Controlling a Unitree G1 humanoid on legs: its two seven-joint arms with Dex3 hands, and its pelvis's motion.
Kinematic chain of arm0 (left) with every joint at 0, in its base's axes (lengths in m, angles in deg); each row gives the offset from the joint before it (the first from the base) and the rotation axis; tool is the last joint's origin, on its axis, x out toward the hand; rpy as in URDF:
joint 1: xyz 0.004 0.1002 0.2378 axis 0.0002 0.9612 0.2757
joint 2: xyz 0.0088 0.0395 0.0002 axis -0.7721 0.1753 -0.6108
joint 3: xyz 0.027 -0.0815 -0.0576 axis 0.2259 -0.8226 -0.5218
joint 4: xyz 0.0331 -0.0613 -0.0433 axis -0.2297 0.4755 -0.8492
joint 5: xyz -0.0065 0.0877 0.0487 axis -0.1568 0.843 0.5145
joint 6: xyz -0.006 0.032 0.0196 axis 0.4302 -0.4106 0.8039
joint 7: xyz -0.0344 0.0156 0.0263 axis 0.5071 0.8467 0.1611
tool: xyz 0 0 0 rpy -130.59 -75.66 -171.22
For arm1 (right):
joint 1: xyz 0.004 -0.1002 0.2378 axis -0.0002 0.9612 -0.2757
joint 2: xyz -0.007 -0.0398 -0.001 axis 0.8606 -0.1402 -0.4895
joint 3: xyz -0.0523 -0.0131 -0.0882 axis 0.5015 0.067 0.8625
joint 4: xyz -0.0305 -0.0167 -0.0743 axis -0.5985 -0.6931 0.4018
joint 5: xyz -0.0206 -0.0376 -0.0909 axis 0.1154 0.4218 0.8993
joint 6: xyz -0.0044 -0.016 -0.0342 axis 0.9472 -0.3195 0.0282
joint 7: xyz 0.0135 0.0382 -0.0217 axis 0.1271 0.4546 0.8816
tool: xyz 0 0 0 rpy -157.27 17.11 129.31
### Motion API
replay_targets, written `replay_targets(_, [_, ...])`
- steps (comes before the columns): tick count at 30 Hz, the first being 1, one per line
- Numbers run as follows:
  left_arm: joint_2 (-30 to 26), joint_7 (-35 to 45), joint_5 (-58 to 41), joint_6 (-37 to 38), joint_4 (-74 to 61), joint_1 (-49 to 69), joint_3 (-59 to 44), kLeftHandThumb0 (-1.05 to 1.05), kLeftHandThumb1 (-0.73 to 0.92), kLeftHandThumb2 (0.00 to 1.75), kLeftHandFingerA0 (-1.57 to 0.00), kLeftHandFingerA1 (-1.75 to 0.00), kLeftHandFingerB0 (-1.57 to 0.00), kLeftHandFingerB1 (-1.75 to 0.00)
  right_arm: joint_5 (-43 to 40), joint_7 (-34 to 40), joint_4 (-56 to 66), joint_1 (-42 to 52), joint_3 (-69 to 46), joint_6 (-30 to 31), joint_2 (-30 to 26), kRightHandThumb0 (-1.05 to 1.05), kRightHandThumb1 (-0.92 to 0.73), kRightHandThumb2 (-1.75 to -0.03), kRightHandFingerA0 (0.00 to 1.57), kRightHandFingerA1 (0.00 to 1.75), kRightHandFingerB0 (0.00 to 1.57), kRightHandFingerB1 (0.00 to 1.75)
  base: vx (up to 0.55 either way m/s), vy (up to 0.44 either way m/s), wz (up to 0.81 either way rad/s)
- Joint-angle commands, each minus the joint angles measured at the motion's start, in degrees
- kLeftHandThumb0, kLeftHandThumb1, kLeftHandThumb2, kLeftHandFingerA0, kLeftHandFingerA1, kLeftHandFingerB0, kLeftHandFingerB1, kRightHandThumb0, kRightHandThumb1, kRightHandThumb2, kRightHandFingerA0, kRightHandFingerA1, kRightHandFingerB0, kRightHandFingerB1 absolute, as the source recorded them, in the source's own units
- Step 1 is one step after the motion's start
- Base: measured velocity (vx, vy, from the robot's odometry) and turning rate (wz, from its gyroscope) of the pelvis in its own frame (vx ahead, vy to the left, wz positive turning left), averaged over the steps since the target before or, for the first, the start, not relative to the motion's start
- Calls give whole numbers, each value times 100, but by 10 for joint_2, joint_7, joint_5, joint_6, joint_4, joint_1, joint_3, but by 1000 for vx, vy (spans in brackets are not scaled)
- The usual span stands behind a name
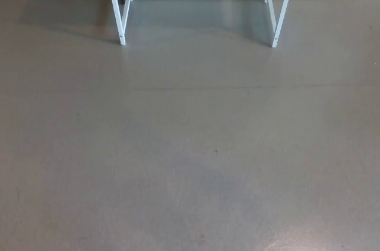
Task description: The robot walks towards a desk on which a file tray is kept in the middle and a cube is kept to its right. The robot lifts the cube using its right hand and places it on the file tray.
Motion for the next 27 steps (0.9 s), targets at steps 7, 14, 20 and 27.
replay_targets(7, [-45, 84, -24, 70, 34, -7, -27, -74, 29, 175, -34, -167, -38, -162, 35, 56, -49, 8, 27, -176, -70, -74, -50, -90, 31, 61, 10, 48, 33, 18, -3])
replay_targets(14, [-52, 120, -37, 55, 16, 5, -35, -57, 37, 175, 0, -110, -1, -107, 35, 63, -58, 0, 36, -189, -73, -74, -50, -90, 31, 61, 10, 48, 11, 52, -4])
replay_targets(20, [-48, 111, -52, 60, 40, -10, -65, -79, 13, 175, -18, -146, -25, -142, 36, 68, -68, -9, 41, -199, -74, -74, -50, -90, 31, 61, 10, 48, 141, 342, -6])
replay_targets(27, [-38, 93, -95, 84, 50, -48, -126, 34, -73, 161, -62, -166, -64, -158, 35, 71, -76, -13, 42, -206, -71, -74, -50, -90, 31, 61, 10, 48, 137, 61, 2])
